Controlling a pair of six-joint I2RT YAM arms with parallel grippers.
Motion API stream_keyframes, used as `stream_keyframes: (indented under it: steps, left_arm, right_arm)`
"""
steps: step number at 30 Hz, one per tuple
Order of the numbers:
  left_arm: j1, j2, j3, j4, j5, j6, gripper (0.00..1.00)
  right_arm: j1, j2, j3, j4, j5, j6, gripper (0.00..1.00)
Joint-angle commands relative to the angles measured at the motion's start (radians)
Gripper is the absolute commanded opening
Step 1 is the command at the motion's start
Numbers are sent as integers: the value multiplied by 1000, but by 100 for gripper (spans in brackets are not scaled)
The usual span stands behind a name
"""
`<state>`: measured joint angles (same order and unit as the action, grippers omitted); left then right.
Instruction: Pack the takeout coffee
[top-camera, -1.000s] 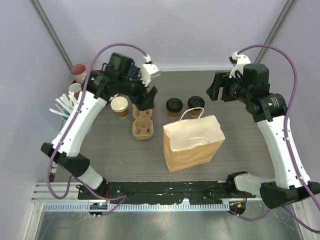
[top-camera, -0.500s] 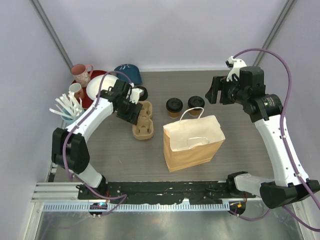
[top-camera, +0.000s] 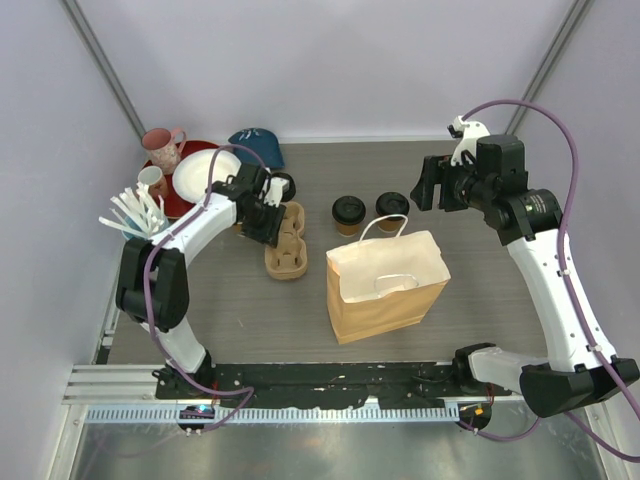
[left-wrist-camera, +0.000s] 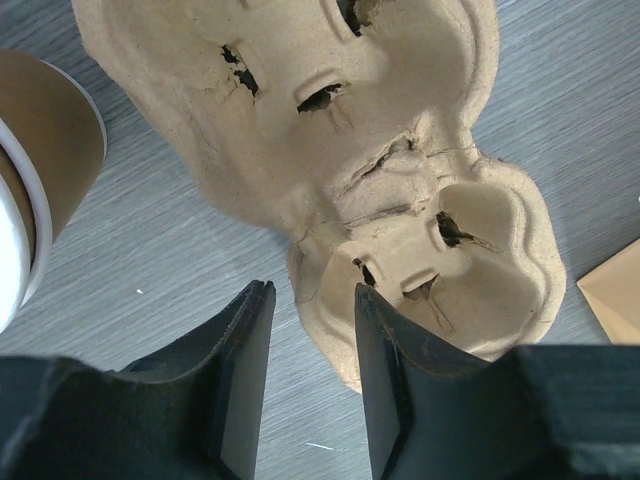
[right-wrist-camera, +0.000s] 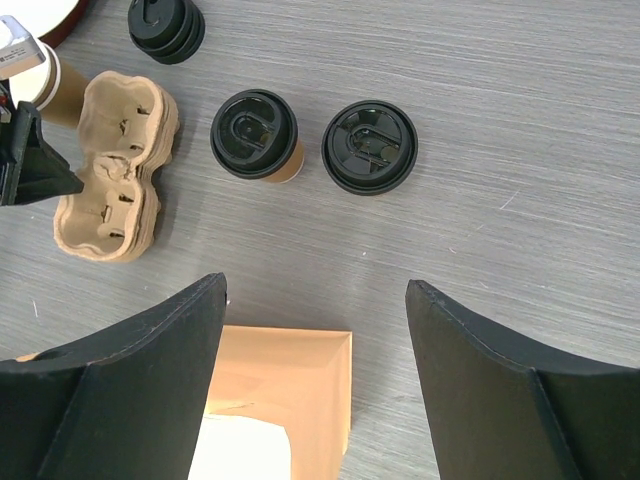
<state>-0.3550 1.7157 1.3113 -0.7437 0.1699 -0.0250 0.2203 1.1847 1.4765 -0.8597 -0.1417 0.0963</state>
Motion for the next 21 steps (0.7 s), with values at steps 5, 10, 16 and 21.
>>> stream_keyframes:
  steps: [5, 10, 16, 21]
  left_arm:
    - [2, -7, 3, 30, 8, 2, 37]
    - [2, 15, 6, 21, 6, 5, 36]
    - [2, 24, 14, 21, 10, 7, 35]
    - [2, 25, 20, 17, 10, 7, 22]
  right_arm:
    - [-1, -19, -12, 42, 7, -30, 78]
    - [-1, -19, -12, 42, 1, -33, 78]
    - [1, -27, -16, 41, 2, -43, 78]
    - [1, -30, -18, 42, -2, -43, 78]
